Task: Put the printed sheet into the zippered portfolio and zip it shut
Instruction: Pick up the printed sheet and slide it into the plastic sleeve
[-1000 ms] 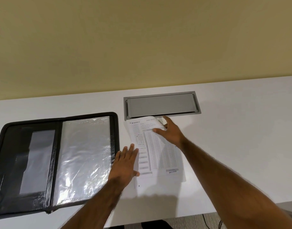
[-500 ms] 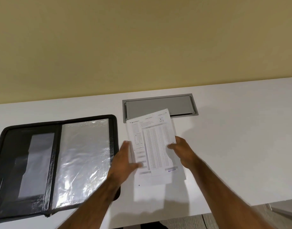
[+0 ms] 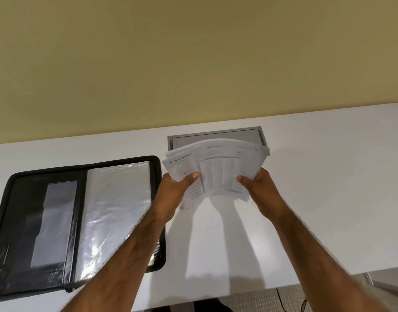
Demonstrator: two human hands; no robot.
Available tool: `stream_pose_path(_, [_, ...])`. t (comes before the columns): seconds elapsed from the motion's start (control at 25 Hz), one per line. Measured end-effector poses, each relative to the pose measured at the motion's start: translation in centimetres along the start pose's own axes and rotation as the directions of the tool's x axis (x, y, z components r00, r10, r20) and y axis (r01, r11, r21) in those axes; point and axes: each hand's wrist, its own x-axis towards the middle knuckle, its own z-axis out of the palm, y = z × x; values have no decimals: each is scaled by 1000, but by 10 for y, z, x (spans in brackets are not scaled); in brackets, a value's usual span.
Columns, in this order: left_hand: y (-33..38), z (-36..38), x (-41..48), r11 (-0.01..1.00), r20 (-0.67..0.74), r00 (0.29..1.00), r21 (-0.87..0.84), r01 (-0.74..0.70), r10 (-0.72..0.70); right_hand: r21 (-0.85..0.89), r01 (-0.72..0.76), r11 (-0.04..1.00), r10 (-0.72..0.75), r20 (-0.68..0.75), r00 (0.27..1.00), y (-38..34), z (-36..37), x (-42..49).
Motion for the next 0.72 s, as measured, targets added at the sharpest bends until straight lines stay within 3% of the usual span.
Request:
stream_pose_path(0.28, [3,17,-9,995,-89,992,38,-90,93,83,73,994,-60,-145,988,1,7,-15])
stream_pose_path(0.56, [1,19,-12,995,-91,991,39,-97,100,190,102,976,-67,-184,981,2,9,-24])
stream_pose_path(0.72, [-3,27,-12,996,-100,992,51,-68,73,163,85,983,-27,-331,943,11,18,-24])
